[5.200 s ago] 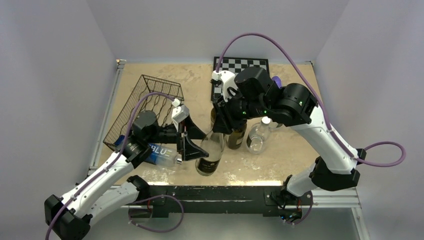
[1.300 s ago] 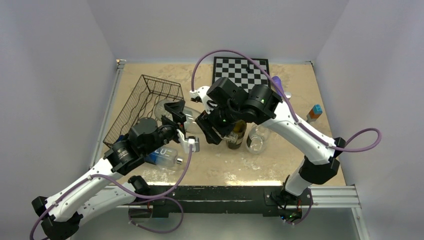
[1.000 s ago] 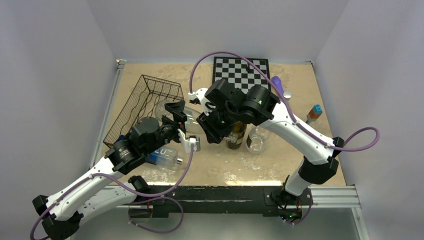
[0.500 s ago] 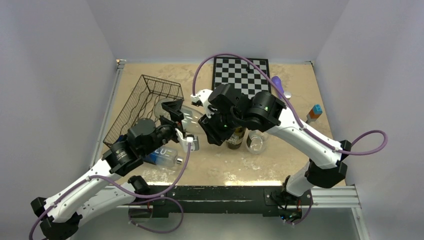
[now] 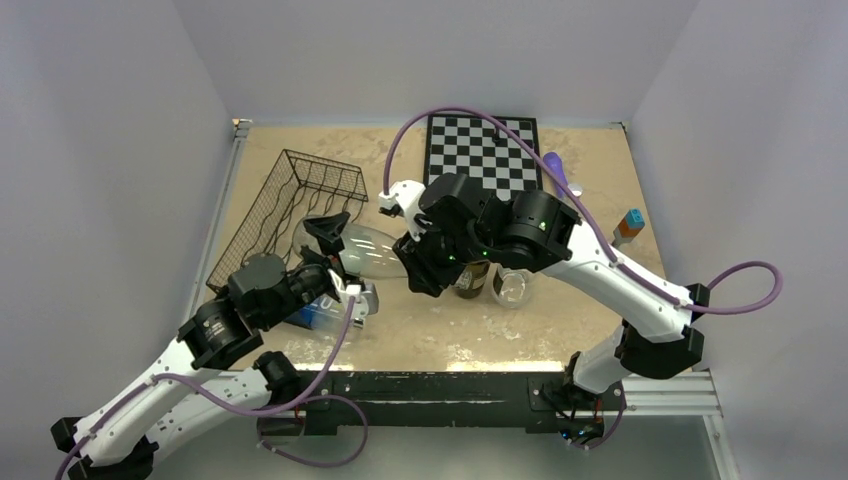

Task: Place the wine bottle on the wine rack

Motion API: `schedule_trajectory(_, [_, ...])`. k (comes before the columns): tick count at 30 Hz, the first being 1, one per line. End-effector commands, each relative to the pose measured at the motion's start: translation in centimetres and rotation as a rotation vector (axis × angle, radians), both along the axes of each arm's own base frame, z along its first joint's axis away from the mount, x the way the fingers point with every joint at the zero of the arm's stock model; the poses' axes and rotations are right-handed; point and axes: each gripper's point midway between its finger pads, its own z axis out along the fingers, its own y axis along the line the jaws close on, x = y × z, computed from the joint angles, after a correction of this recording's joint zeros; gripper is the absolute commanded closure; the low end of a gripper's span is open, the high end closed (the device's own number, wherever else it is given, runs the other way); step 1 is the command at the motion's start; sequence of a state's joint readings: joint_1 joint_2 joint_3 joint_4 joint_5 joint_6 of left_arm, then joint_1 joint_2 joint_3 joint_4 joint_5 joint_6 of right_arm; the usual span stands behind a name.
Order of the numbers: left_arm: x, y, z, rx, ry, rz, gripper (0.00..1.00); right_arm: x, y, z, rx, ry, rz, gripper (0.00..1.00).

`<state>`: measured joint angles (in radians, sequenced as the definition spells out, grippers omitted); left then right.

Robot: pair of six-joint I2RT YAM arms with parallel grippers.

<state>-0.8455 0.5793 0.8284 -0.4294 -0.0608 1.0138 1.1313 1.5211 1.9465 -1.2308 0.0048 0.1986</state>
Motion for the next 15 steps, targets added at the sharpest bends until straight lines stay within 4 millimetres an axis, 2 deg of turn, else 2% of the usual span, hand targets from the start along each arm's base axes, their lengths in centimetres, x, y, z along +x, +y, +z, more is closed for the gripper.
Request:
schedule_trajectory(1, [-0.7,2.8,2.4,-0.191,0.033,0.114,0.01,3.9,-1.0,6.5,0.185,-0.165,-0.197,1.00])
schedule_trajectory(4, [-1.3,2.7,1.9,-0.154,0.038,0.079,0.01,2.6,-0.7,7.0,0.189,-0.138,-0.117,1.00])
schedule_trajectory(9, [-2.2,1.4,1.5,-0.039,0.027,-0.035,0.01,0.5,-0.6,7.0,0.176,-0.075,-0.004,1.00])
schedule_trajectory(15, [-2.0,-0.1,0.8,0.072,-0.056,-0.127,0.01,0.4,-0.6,7.0,0.125,-0.034,-0.018,1.00])
